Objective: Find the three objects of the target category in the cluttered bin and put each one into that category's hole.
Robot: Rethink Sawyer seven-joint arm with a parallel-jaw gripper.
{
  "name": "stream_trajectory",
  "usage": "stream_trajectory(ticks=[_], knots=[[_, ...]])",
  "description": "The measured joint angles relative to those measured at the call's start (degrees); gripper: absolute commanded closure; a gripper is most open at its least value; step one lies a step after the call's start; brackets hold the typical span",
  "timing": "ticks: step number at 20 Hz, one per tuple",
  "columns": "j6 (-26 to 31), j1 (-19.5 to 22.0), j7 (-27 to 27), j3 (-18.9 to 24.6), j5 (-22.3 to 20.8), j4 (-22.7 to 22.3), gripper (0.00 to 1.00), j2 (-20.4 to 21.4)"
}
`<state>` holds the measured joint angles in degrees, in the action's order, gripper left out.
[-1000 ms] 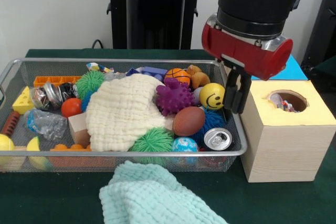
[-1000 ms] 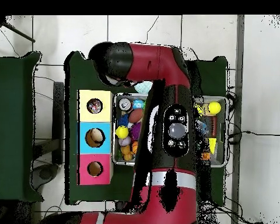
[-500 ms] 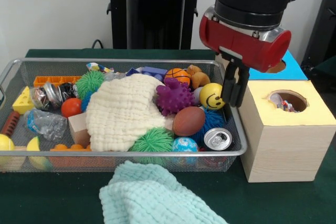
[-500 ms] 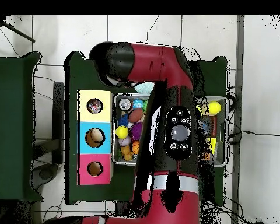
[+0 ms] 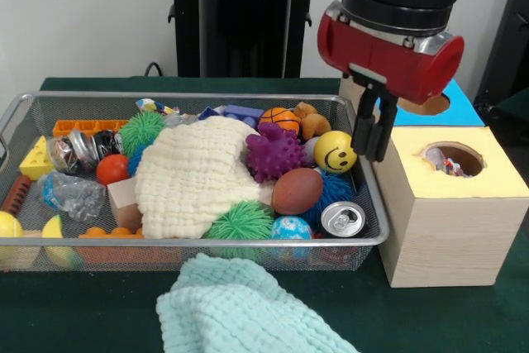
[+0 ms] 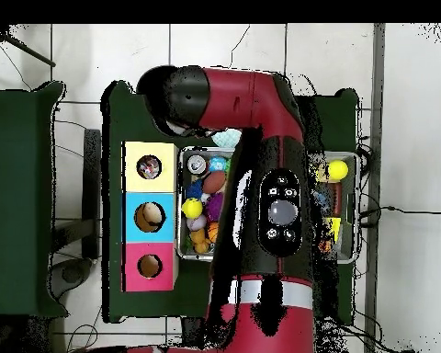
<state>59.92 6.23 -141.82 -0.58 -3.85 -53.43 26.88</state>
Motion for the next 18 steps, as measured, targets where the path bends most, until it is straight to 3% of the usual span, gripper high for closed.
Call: stream_trajectory(ticks=[18], knots=[[-0.5,2.1,0.0,1.0,-1.8,-0.4,1.0,-0.7]])
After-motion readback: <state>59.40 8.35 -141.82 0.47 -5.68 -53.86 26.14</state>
